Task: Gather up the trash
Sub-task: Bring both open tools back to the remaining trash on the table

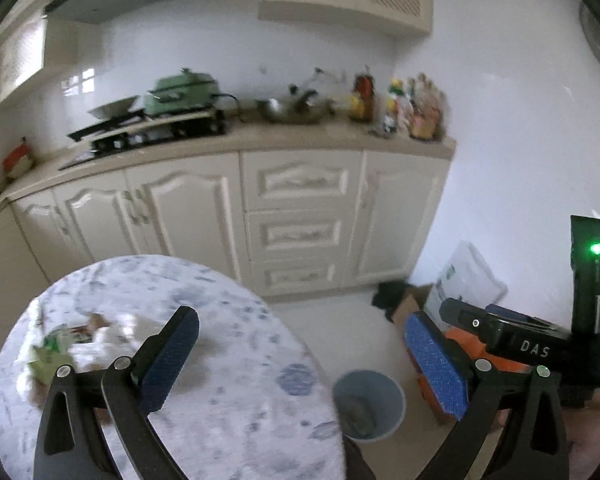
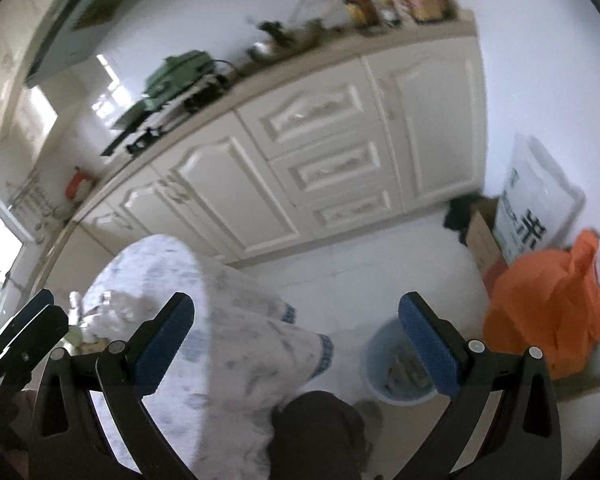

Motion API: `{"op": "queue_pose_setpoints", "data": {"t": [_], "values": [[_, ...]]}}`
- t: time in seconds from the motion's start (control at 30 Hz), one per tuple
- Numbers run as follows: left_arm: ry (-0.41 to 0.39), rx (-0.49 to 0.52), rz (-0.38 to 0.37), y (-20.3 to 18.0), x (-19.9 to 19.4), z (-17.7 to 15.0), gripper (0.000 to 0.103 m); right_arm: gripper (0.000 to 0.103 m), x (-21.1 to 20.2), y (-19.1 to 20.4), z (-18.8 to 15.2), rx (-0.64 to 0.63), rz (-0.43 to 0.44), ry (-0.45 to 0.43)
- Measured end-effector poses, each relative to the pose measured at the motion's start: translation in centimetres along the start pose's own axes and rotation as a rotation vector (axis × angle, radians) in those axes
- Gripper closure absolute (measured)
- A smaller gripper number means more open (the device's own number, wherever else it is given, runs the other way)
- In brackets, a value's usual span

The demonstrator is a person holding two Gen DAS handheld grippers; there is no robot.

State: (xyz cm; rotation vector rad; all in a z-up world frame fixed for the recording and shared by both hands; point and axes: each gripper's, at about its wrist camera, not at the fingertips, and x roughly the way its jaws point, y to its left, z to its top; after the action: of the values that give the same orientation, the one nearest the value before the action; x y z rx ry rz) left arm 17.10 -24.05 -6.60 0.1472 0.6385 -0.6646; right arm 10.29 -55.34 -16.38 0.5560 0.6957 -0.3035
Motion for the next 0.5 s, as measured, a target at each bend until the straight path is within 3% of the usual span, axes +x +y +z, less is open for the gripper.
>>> {"op": "queue_pose_setpoints", "data": {"t": [0.5], "values": [[-0.172,-0.139,0.173,5.9,-15.9,-6.1,0.001,0.0,-4.4,15.0,-0.3,-0.285,0.127,-0.11]]}}
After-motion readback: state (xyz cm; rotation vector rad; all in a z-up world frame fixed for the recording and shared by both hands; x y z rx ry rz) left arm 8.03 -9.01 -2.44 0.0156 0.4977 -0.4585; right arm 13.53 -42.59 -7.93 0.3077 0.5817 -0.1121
